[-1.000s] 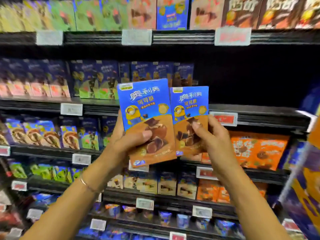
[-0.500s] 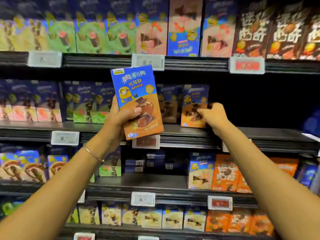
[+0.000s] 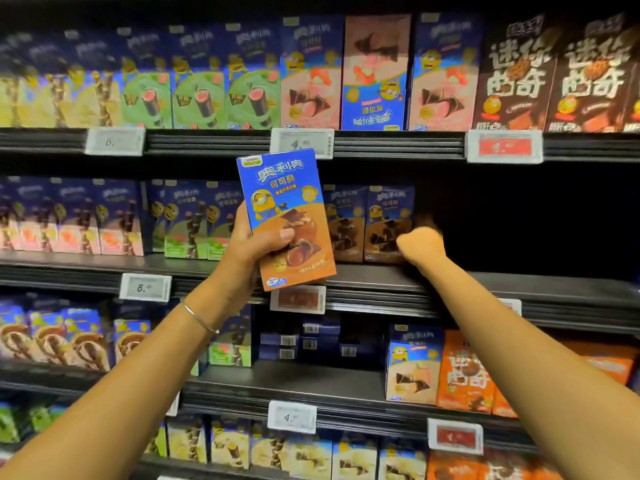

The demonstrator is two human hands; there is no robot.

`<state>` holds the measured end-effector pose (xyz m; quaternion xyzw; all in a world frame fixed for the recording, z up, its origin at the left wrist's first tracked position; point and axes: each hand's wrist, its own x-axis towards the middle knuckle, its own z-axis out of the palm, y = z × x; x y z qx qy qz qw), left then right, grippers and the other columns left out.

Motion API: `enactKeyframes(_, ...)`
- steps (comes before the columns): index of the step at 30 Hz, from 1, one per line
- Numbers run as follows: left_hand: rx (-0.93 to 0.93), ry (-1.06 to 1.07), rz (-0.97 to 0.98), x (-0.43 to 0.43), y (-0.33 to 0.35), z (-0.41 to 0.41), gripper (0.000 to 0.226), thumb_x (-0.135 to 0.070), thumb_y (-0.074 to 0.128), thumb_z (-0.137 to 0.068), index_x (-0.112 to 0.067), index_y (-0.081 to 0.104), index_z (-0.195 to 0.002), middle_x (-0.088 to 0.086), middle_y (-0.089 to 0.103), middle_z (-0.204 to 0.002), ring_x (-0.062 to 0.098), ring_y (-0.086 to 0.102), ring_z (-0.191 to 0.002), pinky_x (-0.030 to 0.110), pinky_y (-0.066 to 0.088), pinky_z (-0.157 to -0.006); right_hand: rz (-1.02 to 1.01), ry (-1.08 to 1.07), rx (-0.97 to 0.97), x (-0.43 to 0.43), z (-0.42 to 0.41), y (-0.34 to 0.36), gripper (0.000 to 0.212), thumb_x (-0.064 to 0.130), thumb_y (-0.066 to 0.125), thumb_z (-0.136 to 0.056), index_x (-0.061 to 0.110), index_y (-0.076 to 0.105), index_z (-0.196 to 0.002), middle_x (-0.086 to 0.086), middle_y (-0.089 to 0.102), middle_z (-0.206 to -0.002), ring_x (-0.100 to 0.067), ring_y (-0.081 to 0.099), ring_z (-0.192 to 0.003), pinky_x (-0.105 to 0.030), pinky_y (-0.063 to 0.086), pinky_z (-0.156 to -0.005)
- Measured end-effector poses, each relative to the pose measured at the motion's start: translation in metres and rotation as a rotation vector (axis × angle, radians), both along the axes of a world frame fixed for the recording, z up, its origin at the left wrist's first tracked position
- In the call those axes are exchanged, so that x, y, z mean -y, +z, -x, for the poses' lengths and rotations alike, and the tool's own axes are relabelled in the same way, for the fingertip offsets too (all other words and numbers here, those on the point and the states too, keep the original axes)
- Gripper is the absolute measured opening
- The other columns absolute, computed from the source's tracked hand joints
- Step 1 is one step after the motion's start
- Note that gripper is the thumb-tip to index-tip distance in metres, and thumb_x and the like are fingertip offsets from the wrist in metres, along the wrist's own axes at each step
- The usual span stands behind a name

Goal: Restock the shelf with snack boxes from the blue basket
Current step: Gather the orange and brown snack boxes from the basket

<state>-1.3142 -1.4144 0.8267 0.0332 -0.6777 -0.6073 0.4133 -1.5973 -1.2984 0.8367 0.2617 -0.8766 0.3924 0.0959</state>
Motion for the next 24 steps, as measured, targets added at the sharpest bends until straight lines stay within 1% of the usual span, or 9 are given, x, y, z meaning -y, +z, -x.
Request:
enactKeyframes(5,0.003,0.021,0.017,0.004,-0.001,0.000,0.107,-0.034,0.080,-0.061,-0.005,0.038,-0.155,0.027,0.057,-0.147,0.051,0.058,-0.131,0.066,0.048,-0.109,0.019,-0.081,0.068,-0.011,-0.013,0.004,0.032,0.027,0.055,-0.091,0.004,0.068,-0.108,-0.020,0.066,-0.119,-0.039,0.062,-0.109,-0.036,0.048,-0.085)
enactKeyframes(7,-0.014,0.033,0.010,0.004,-0.002,0.001,0.106,-0.033,0.080,-0.061,-0.006,0.038,-0.155,0.026,0.057,-0.147,0.051,0.058,-0.131,0.067,0.048,-0.108,0.167,-0.095,-0.019,-0.019,-0.030,0.007,0.036,0.038,0.058,-0.091,0.006,0.064,-0.107,-0.017,0.066,-0.114,-0.038,0.062,-0.104,-0.039,0.050,-0.084)
enactKeyframes(10,-0.043,0.052,0.027,0.002,-0.003,0.005,0.105,-0.031,0.082,-0.063,-0.009,0.037,-0.155,0.024,0.060,-0.144,0.049,0.060,-0.129,0.066,0.051,-0.106,0.526,0.348,-0.030,-0.024,-0.082,0.012,0.042,0.054,0.061,-0.089,0.017,0.062,-0.109,-0.002,0.067,-0.108,-0.023,0.065,-0.103,-0.044,0.055,-0.088)
enactKeyframes(13,-0.052,0.088,0.079,-0.002,-0.010,0.008,0.104,-0.028,0.084,-0.068,-0.011,0.033,-0.157,0.019,0.062,-0.144,0.043,0.063,-0.128,0.063,0.052,-0.106,0.575,0.819,0.204,-0.025,-0.136,0.016,0.045,0.064,0.066,-0.078,0.031,0.065,-0.109,0.009,0.073,-0.108,-0.007,0.070,-0.101,-0.036,0.060,-0.081)
enactKeyframes(16,-0.078,0.134,0.079,-0.002,-0.013,0.008,0.104,-0.040,0.088,-0.074,-0.015,0.031,-0.157,0.008,0.065,-0.142,0.032,0.066,-0.129,0.060,0.052,-0.109,0.559,0.880,0.150,-0.021,-0.159,0.012,0.051,0.047,0.078,-0.080,0.027,0.059,-0.123,0.008,0.072,-0.114,-0.007,0.071,-0.100,-0.032,0.061,-0.082)
enactKeyframes(18,-0.086,0.160,0.053,-0.003,-0.008,0.006,0.117,-0.074,0.084,-0.067,-0.019,0.031,-0.156,0.002,0.066,-0.142,0.028,0.066,-0.130,0.057,0.053,-0.108,0.583,0.834,0.149,-0.018,-0.165,0.011,0.044,0.034,0.078,-0.087,0.024,0.058,-0.125,0.005,0.071,-0.115,-0.011,0.073,-0.097,-0.036,0.062,-0.083)
enactKeyframes(20,-0.074,0.189,0.059,-0.001,0.000,0.001,0.130,-0.099,0.062,-0.056,-0.023,0.033,-0.157,0.000,0.065,-0.144,0.025,0.067,-0.128,0.051,0.056,-0.102,0.600,0.831,0.191,-0.014,-0.170,0.011,0.039,0.028,0.075,-0.090,0.021,0.060,-0.125,0.002,0.071,-0.115,-0.014,0.074,-0.094,-0.037,0.063,-0.079)
enactKeyframes(22,-0.063,0.251,0.051,0.007,0.003,-0.003,0.122,-0.102,0.048,-0.058,-0.024,0.041,-0.151,-0.002,0.069,-0.137,0.015,0.073,-0.117,0.039,0.062,-0.092,0.599,0.845,0.219,-0.009,-0.176,0.010,0.039,0.026,0.074,-0.090,0.019,0.059,-0.125,0.000,0.071,-0.115,-0.015,0.075,-0.093,-0.036,0.063,-0.076)
enactKeyframes(24,-0.085,0.349,0.050,0.025,0.000,-0.004,0.091,-0.088,0.047,-0.081,-0.021,0.048,-0.142,-0.005,0.071,-0.127,0.005,0.075,-0.105,0.030,0.061,-0.083,0.609,0.832,0.242,-0.004,-0.182,0.009,0.038,0.022,0.074,-0.090,0.016,0.059,-0.124,0.000,0.073,-0.113,-0.016,0.075,-0.094,-0.036,0.063,-0.076)
